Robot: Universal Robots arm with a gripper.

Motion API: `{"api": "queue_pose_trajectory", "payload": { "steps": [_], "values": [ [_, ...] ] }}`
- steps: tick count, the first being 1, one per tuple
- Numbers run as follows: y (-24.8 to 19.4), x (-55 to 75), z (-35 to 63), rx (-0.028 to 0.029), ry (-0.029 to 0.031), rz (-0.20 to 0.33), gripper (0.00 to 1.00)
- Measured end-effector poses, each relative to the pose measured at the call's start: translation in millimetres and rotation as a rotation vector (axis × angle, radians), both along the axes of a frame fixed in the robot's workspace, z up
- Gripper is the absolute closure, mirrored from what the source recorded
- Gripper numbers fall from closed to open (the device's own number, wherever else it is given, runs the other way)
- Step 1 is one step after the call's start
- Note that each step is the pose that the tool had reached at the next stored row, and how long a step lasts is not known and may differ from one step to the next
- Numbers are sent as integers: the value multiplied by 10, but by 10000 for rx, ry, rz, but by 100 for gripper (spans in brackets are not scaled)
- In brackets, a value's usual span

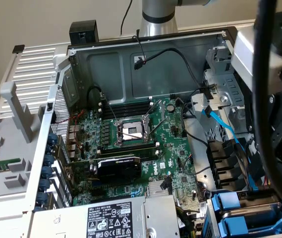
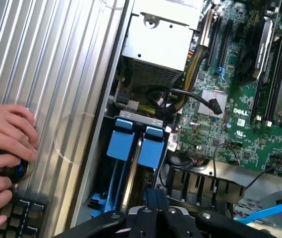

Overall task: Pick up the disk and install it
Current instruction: 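Insert the second disk wire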

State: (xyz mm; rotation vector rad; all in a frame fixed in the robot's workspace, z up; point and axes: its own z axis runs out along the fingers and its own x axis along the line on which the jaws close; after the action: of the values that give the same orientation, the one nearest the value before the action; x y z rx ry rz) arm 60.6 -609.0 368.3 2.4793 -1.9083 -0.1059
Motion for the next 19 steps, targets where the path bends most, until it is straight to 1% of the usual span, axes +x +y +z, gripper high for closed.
{"api": "queue_pose_trajectory", "payload": {
  "steps": [3, 6, 8, 11, 19],
  "values": [
    [0, 0, 1, 12, -4, 537, 89],
    [0, 1, 0, 23, -28, 1021, 89],
    [0, 2, 0, 24, -43, 1253, 89],
    [0, 5, 0, 35, -46, 1653, 89],
    [0, 6, -1, 73, -54, 3113, 89]
  ]
}}
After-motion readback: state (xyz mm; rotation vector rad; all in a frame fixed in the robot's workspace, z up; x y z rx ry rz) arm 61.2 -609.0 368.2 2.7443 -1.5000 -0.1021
